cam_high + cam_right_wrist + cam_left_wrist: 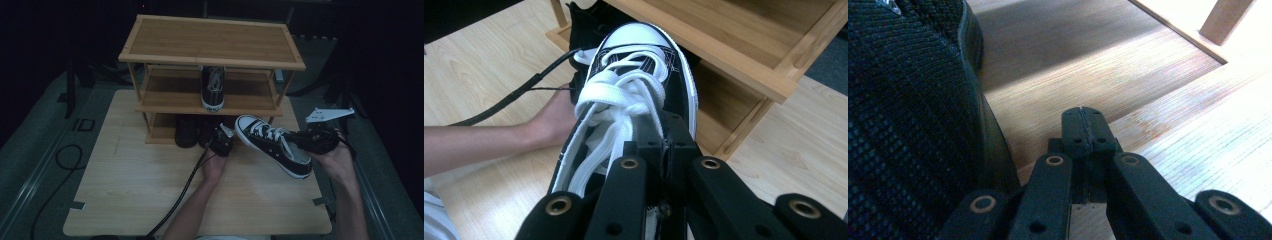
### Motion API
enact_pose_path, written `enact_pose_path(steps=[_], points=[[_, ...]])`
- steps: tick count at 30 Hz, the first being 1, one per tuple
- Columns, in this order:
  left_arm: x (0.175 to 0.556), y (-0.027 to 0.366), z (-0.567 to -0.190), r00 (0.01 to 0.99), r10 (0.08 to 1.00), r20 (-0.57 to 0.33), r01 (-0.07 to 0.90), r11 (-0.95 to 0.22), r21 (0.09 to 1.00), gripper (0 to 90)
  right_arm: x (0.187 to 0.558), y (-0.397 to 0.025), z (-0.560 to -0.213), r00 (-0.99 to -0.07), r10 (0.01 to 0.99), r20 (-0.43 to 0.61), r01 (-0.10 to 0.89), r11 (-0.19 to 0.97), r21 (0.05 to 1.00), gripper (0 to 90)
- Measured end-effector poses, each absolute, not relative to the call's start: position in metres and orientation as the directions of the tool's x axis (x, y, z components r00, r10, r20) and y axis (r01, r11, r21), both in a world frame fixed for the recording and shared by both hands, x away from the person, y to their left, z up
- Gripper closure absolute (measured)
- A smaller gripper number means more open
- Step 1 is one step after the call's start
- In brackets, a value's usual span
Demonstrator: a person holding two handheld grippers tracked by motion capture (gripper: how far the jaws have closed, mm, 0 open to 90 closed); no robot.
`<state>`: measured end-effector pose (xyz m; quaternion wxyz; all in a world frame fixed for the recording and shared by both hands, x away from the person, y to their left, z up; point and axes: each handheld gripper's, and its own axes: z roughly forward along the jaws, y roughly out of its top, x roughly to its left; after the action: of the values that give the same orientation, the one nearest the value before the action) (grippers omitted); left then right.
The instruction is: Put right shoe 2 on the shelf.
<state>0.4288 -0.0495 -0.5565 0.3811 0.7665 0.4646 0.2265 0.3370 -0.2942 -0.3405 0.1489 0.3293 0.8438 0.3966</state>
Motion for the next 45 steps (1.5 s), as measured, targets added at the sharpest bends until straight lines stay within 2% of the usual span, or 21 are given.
enact_pose_path(steps=[20,45], points=[[0.429,-0.050,-0.557,0.458,0.889,-0.010,0.539,-0.269,0.798,90.0,0.351,-0.280,-0.322,-0.749,0.662,0.024,0.405,0.430,0.807,88.3],[0.429,-0.050,-0.557,0.463,0.886,-0.014,0.540,-0.270,0.798,90.0,0.404,-0.249,-0.324,-0.615,0.784,0.082,0.482,0.291,0.827,88.3]])
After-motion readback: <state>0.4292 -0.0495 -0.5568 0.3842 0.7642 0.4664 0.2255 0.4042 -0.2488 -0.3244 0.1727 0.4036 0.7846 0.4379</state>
